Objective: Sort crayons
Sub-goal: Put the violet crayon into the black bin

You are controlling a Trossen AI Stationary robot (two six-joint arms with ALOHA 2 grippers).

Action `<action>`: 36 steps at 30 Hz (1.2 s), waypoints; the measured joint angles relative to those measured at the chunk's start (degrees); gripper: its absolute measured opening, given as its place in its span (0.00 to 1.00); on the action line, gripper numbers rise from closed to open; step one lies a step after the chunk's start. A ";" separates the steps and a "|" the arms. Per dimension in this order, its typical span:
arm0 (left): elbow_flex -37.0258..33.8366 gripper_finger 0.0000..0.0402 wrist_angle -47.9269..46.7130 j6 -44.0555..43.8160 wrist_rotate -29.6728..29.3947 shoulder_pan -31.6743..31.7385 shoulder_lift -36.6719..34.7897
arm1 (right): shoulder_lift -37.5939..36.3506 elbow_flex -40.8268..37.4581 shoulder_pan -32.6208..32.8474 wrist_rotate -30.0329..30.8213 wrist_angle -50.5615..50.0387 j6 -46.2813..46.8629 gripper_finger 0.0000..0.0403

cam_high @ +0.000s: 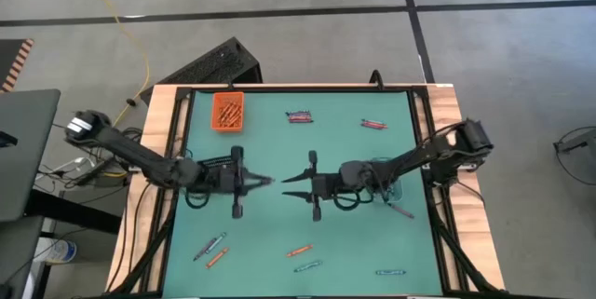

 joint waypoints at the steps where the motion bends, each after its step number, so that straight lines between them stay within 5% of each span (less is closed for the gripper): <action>1: 1.75 0.01 -9.62 -2.77 -1.72 0.64 -2.74 | -0.90 0.00 0.00 0.86 -4.03 0.12 0.33; 6: 11.91 0.03 -60.80 -25.44 -1.03 5.45 -10.27 | -2.76 -0.02 -0.02 1.28 -16.85 8.20 0.36; 10: 13.54 0.04 -78.74 -36.09 0.69 8.42 -10.69 | -1.81 -0.02 0.00 1.26 -19.36 10.80 0.37; 19: 8.66 0.04 -83.19 -36.44 17.75 15.24 -5.12 | -0.90 -0.02 -0.13 1.24 -17.79 10.40 0.37; 36: 9.50 0.25 -86.34 -35.75 14.54 15.61 0.50 | -0.92 -0.04 -0.39 1.35 -18.51 11.87 0.37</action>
